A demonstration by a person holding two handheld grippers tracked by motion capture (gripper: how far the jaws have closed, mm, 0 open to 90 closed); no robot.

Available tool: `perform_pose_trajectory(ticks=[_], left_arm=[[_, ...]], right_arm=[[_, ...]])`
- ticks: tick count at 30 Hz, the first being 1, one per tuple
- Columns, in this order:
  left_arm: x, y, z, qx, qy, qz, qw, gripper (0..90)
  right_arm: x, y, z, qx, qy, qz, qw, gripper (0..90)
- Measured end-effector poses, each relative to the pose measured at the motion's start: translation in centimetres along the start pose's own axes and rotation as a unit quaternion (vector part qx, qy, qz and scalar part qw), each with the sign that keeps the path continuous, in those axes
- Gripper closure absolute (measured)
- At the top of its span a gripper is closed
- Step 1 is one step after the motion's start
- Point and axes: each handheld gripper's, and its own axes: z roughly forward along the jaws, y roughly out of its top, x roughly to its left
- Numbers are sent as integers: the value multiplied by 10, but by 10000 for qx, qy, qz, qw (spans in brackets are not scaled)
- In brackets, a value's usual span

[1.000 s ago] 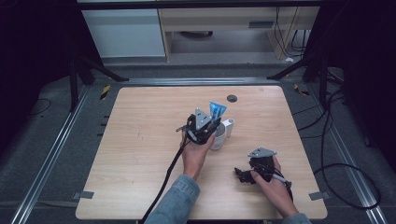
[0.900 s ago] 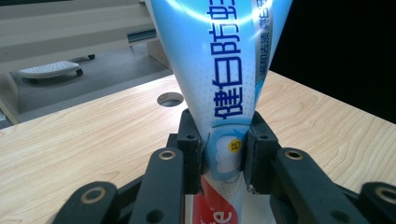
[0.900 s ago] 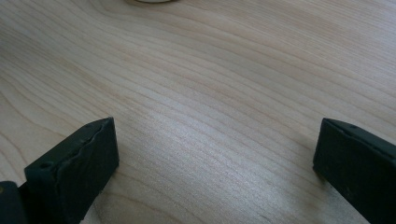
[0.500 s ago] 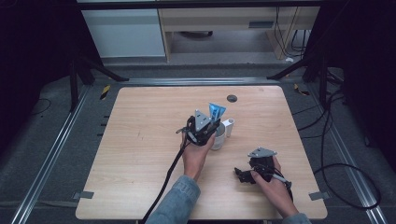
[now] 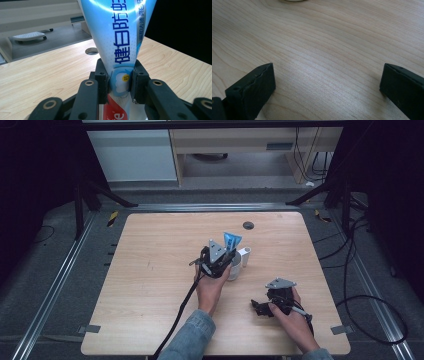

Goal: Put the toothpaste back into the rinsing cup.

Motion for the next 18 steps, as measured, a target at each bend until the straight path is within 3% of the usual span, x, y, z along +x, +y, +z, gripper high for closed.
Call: perform_pose_trajectory(ticks=[18], left_arm=[[-5, -1, 2, -11, 96, 48, 9999, 705]], right_arm=[[0, 0, 0, 4, 0, 3, 10000, 4]])
